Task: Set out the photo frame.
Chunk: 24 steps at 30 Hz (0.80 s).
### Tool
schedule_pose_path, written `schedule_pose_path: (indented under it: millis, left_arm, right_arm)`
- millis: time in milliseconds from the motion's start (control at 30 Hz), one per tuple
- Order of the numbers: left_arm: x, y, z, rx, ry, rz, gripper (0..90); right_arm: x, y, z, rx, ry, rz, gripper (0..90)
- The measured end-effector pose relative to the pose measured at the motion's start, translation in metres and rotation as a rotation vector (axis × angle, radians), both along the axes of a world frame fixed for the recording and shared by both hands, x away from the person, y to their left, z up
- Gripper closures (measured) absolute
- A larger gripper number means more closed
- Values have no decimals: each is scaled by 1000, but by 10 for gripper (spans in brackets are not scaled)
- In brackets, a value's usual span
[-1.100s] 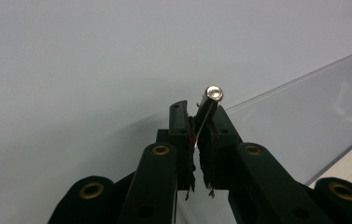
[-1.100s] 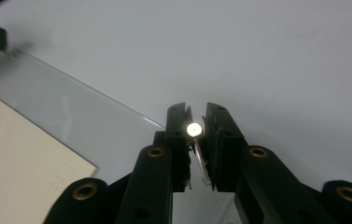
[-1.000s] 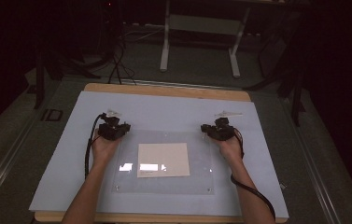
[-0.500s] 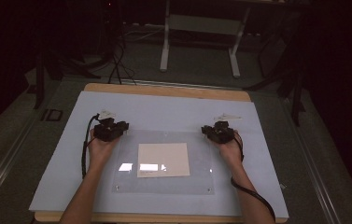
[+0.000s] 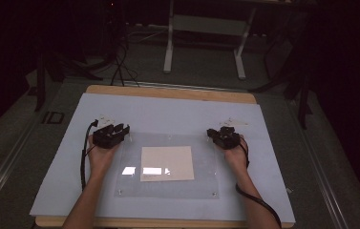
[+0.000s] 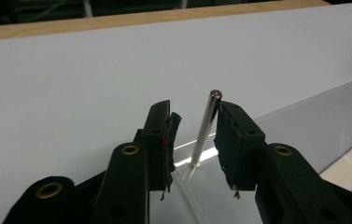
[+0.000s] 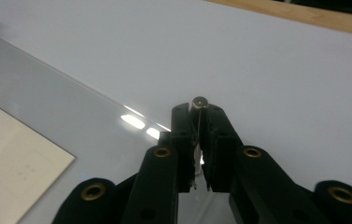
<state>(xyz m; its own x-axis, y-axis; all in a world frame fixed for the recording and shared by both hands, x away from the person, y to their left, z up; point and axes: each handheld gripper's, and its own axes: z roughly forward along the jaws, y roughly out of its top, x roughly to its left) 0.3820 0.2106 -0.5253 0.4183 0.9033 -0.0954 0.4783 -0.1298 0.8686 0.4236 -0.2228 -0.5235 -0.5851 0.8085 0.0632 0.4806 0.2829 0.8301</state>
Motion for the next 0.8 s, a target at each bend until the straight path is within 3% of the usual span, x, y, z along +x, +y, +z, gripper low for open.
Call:
schedule_pose_path:
  millis: [33,67,200,467,633,667,800]
  left_arm:
    - [0,0,0,0,0,0,663]
    - [-2,-2,-3,14,-7,3,690]
    - [-5,-7,-7,41,-12,6,755]
    - [-4,-14,-2,17,-41,8,779]
    - [-1,-15,-2,10,-49,20,788]
    - [0,-14,-3,2,-44,23,832]
    - [0,-13,-4,-8,-43,23,837]
  right_arm:
    - [0,0,0,0,0,0,843]
    - [-1,1,1,-30,-13,2,849]
    - [-1,1,0,-26,-14,2,849]
    - [-2,1,0,-25,-14,-2,847]
    - [-3,-1,2,6,-21,3,777]
    - [-4,-4,5,16,-33,1,784]
    - [-3,-6,6,12,-30,11,826]
